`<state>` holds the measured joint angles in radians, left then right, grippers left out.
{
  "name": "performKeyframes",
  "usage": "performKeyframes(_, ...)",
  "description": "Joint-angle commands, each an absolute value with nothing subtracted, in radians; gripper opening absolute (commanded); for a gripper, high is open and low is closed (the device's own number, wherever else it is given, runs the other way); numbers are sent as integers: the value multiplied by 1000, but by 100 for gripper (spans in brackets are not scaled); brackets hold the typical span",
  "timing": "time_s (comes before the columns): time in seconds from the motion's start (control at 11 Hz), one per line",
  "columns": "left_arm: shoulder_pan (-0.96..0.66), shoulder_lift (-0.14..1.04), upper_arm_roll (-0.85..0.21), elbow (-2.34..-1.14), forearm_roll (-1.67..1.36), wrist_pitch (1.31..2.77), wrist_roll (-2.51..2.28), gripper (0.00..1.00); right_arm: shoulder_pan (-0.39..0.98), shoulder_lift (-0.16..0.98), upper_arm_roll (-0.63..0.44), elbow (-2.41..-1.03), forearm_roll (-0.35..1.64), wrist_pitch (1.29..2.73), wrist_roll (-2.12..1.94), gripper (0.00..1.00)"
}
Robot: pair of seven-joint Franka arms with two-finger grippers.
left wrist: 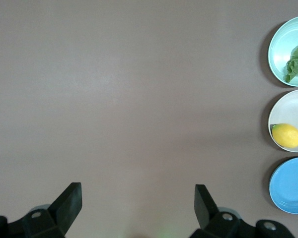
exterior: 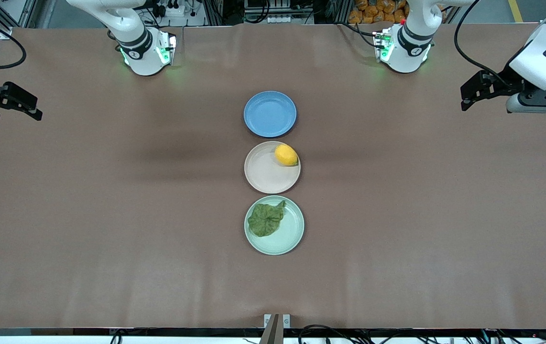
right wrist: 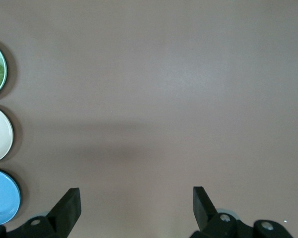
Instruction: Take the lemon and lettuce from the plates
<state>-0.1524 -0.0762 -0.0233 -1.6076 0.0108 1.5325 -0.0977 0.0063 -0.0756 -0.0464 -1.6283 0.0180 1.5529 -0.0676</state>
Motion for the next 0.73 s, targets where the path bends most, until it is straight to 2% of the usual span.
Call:
performKeyframes(0.0,-153,-67,-15,-1583,-15,1509,-69,100,18,-91,-57,-1647,8,1557,-77,100)
performKeyframes(0.45,-152,-43,-24,-1585,-8,1511,-98,100,23,-81,-54,-1655,9,1562,-75,100)
performKeyframes(0.64,-138,-15,-41,-1598,-21,1506,-165,100,49,-37,-54,-1655,11,1574,-60,100)
